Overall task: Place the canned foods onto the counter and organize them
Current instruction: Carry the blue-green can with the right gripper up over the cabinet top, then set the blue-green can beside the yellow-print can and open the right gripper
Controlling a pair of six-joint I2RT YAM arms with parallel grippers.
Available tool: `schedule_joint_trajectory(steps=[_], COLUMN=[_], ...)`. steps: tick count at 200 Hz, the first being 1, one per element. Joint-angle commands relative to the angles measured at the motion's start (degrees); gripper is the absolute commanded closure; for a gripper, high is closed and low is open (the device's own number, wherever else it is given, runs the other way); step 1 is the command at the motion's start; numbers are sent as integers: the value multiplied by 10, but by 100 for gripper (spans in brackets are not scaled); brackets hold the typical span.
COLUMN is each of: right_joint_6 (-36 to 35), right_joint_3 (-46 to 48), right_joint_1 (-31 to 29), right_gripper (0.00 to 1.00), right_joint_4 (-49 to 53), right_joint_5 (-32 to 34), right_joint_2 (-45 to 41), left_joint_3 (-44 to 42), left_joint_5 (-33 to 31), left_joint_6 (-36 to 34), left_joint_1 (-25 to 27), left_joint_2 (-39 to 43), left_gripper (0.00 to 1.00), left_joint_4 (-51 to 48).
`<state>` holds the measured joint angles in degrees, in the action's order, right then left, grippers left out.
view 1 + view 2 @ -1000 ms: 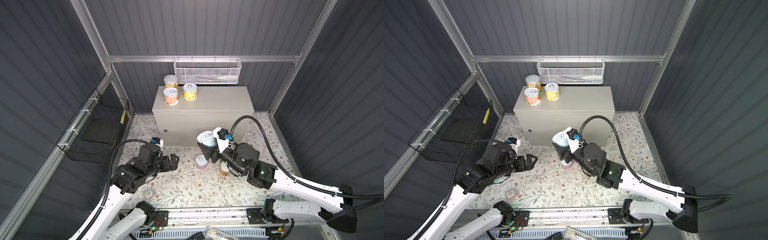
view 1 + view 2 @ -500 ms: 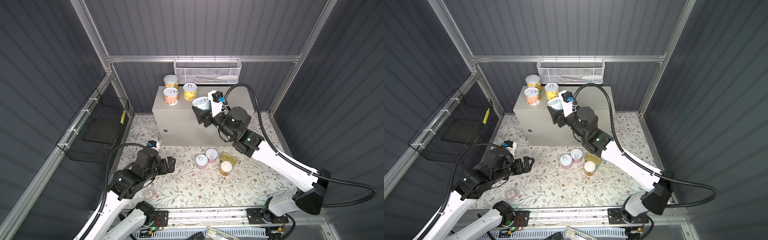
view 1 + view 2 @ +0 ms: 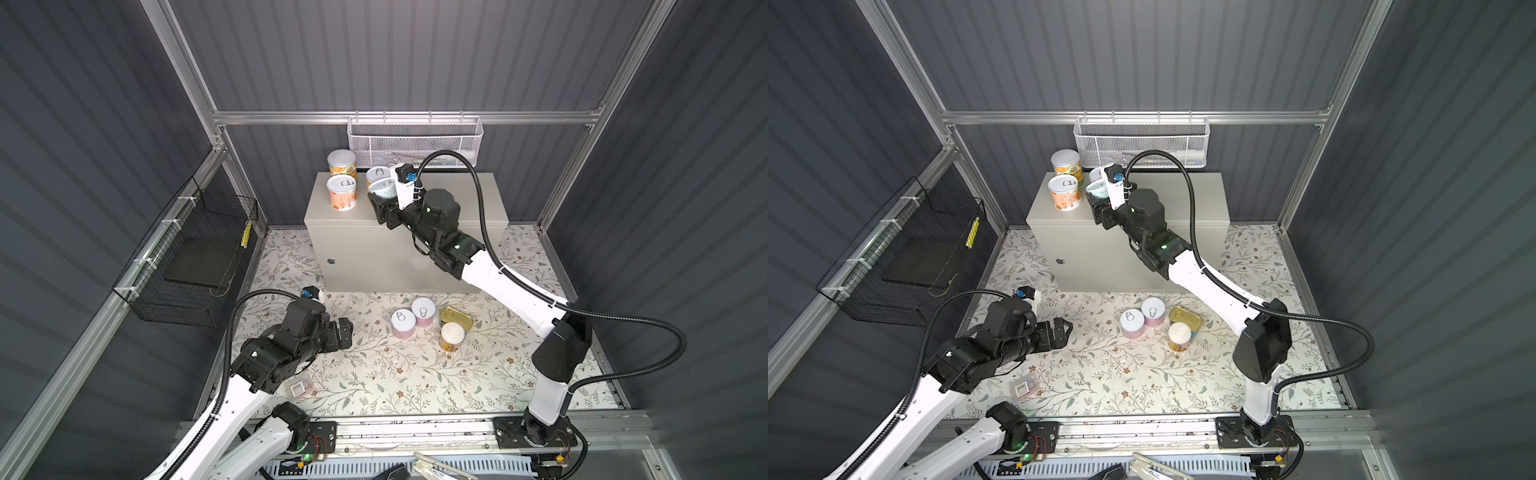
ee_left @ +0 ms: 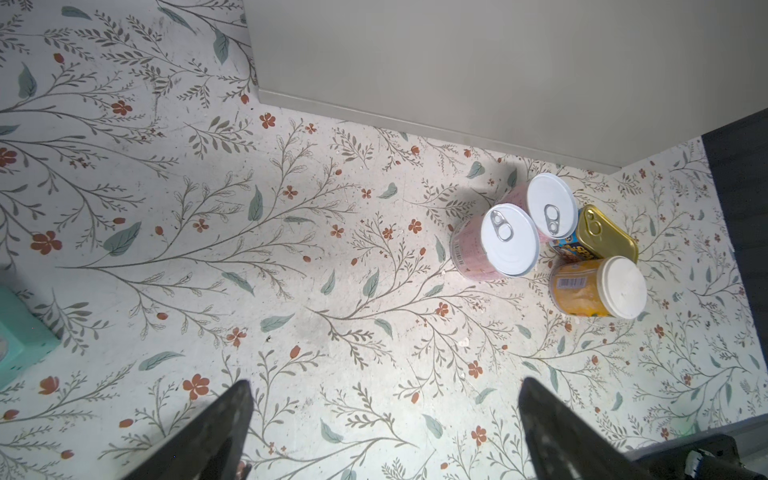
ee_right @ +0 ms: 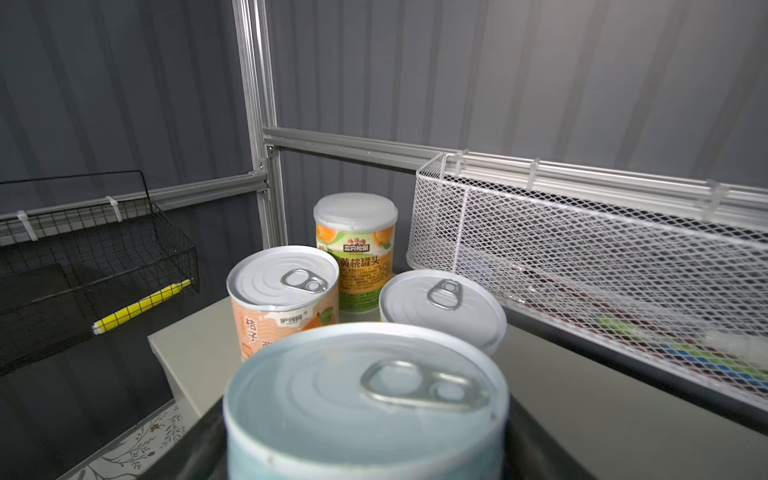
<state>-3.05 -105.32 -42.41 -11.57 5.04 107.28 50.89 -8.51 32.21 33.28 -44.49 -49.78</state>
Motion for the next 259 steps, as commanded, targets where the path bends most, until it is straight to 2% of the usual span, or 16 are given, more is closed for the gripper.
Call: schedule_joint_trajectory(steps=[1, 97, 132, 139, 202, 231, 259], right_joint_6=[3, 9, 40, 51, 77, 75, 89], right_joint_3=[-35, -82, -87, -81, 22, 39, 114], right_joint_1=[6, 26, 36, 37, 37, 37, 35], right_gripper=[24, 22, 5, 1, 1, 1, 1], right_joint_4=[-71, -105, -98, -95, -78, -19, -14], right_joint_5=[-7, -2, 6, 2, -41, -24, -20], right_joint_2=[6, 96, 105, 98, -35, -97, -188], left_joint_3=[-5, -26, -23, -22, 5, 4, -3], left_joint_5=[-18, -41, -34, -33, -26, -16, -1], left_joint_6=[-14, -5, 6, 9, -12, -12, -14], left_joint_1=[-4, -4, -4, -4, -4, -4, -4], left_joint_2=[-4, -10, -11, -11, -8, -4, -6], left_gripper=[0, 0, 0, 0, 0, 0, 0], left_joint_4=[13, 33, 28, 25, -10, -9, 1])
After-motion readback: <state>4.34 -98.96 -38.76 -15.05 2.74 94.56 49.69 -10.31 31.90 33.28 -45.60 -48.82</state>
